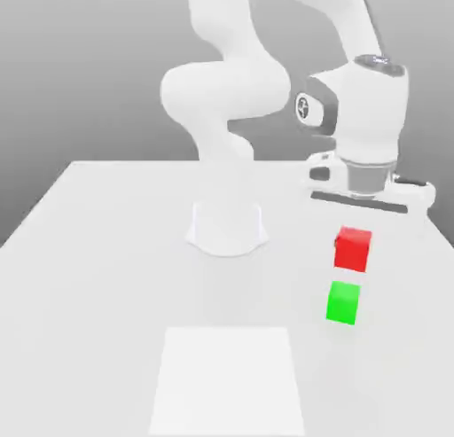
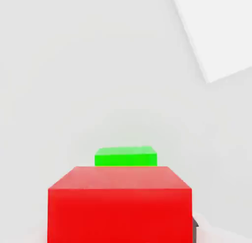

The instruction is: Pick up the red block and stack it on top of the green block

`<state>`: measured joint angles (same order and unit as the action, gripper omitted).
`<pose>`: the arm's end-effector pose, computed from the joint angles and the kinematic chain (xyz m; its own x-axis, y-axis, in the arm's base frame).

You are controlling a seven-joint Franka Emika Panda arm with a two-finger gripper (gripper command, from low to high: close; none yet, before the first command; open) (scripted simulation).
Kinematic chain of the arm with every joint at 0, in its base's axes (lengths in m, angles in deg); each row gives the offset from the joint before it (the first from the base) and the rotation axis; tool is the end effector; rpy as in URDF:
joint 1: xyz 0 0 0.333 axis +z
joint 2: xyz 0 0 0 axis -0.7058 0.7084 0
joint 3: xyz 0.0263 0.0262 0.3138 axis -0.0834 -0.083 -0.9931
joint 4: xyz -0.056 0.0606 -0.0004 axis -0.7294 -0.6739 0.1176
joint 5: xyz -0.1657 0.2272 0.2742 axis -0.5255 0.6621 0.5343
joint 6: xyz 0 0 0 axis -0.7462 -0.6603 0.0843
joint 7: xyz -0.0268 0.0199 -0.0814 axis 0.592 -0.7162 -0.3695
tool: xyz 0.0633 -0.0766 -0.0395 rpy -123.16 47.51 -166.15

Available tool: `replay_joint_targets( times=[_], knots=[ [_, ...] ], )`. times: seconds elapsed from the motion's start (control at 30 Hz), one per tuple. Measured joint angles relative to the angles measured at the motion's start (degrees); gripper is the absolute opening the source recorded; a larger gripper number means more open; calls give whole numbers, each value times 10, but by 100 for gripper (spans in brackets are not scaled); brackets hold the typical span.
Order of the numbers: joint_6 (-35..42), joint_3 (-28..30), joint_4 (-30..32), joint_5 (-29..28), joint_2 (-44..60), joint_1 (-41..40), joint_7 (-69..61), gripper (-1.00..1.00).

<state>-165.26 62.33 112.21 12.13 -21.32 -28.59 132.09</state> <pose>0.2543 0.1998 0.2330 0.3787 -0.9246 0.0403 -0.9255 -0.3786 0.0098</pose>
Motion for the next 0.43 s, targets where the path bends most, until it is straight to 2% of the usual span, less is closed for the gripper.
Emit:
replay_joint_targets(
  times=[0.27, 0.4, 0.43],
  knots=[
    [-78, -28, -4, -120, 89, -61, 83, -100],
    [-129, -30, -2, -138, 133, -66, 96, -100],
    [-142, -32, -1, -129, 143, -67, 90, 100]
  ],
)
